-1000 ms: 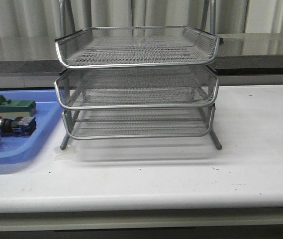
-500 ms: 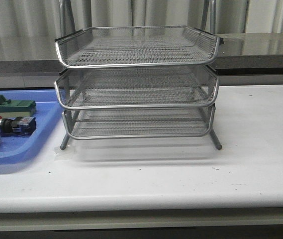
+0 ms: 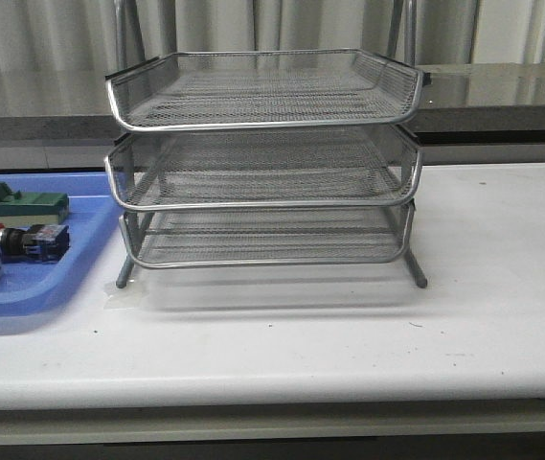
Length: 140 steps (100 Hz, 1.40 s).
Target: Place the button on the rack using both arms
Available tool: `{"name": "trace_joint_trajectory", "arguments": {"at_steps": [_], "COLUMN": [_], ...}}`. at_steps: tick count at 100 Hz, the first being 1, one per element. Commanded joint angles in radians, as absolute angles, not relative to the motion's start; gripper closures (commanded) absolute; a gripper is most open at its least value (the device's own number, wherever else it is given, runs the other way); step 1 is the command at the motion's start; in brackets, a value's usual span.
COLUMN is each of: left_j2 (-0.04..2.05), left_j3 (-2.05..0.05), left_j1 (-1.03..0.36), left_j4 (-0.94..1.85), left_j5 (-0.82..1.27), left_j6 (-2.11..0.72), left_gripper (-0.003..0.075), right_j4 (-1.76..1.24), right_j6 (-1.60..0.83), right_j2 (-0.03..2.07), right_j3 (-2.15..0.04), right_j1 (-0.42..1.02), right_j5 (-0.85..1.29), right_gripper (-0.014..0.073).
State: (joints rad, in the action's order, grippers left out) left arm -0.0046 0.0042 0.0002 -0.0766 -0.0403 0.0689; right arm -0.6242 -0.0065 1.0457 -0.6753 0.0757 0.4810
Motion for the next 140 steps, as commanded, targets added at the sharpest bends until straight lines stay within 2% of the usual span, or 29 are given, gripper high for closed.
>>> {"name": "trace_joint_trajectory", "arguments": {"at_steps": [1,33,95,118,140], "left_j2": [-0.035,-0.035,-0.035,-0.035,-0.035], "left_j3": [0.038,0.038,0.038,0.038,0.038], "left_j1": [-0.001,-0.001,-0.001,-0.001,-0.001], "left_j4": [-0.067,-0.067,-0.067,-0.067,-0.067], "left_j5": [-0.123,-0.123,-0.123,-0.123,-0.123], "left_j6": [0.078,0.078,0.078,0.078,0.078], "left_gripper": [0.0741,0.0741,0.0741,0.0741,0.0741], "right_j4": [-0.685,-1.089,-1.700,-1.865,-1.873], "right_j6": [-0.020,-0.321,-0.920,-1.057,-1.074], "right_j2": [1.039,1.065,1.457,1.576,1.640], "right_j3": [-0.711,-0.711,-0.711,-0.711,-0.713], "right_j1": [0.077,0.079,0.079,0.079,0.079], "right_j5": [0.428,0.442,0.614,0.723,0.770], "right_gripper": [0.0106,0.0106,0.0106,0.0106,0.0106]}}
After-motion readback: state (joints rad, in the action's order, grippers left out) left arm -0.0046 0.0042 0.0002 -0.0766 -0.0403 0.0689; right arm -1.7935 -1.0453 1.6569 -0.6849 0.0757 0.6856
